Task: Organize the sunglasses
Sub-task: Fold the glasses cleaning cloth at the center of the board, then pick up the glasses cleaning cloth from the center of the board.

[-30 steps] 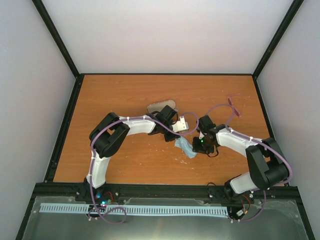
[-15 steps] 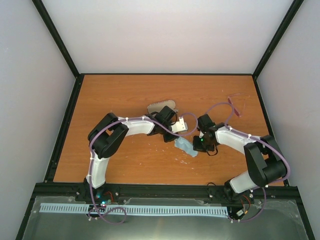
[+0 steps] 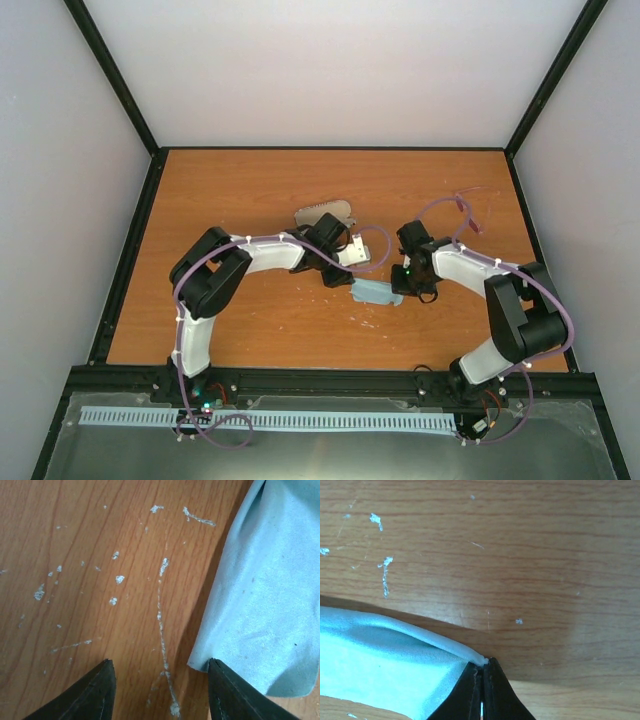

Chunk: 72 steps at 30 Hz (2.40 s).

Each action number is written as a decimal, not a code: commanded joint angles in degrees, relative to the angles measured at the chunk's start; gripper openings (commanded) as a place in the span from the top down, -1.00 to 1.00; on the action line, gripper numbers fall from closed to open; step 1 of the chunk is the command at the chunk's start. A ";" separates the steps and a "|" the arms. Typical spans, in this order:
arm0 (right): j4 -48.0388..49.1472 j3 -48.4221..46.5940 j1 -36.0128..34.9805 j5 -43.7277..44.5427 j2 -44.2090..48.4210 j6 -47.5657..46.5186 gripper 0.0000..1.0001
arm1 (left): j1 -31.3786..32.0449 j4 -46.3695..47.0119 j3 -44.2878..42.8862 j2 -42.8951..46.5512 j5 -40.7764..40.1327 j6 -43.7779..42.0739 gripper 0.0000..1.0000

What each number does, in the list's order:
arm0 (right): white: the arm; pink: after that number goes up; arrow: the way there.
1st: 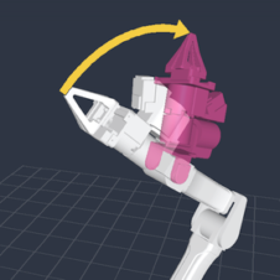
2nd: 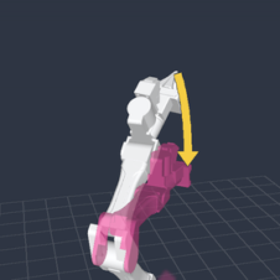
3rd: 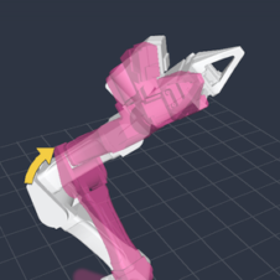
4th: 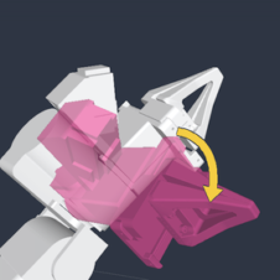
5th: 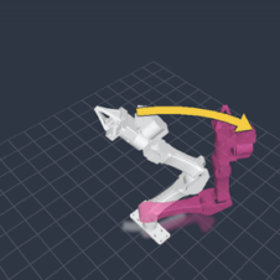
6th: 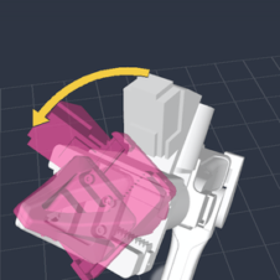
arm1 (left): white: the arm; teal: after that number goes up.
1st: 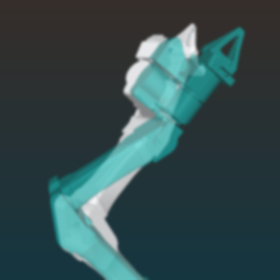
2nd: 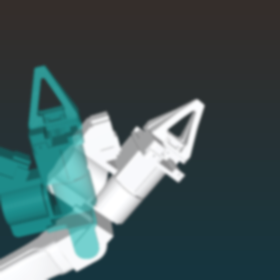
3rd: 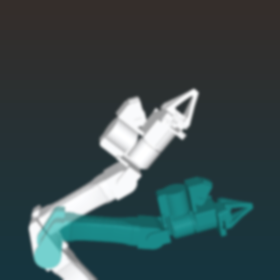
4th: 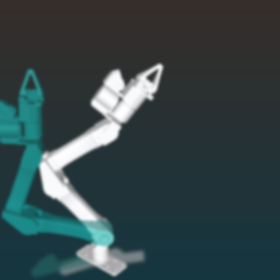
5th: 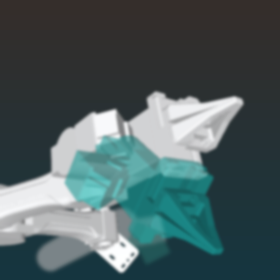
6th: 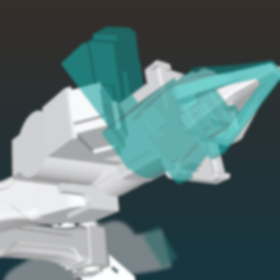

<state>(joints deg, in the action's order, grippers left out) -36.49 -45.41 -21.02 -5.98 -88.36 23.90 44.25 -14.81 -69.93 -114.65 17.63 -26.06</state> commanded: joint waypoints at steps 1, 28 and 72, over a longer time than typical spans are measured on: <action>-0.45 -0.91 0.27 0.91 -0.98 -1.51 0.94 | -0.48 -1.74 -3.59 0.15 2.24 1.44 -0.02; 0.19 -1.17 0.28 -0.62 -0.46 -1.48 0.94 | 0.11 -5.33 -6.80 -5.09 8.46 0.57 0.79; -7.20 -41.30 -2.05 -7.57 -24.07 -9.76 0.94 | -14.71 -7.09 -6.21 7.66 3.39 -2.32 0.99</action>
<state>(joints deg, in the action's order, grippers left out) -40.71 -82.28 -22.35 -12.08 -110.02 16.27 30.94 -20.91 -75.70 -108.99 20.69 -27.40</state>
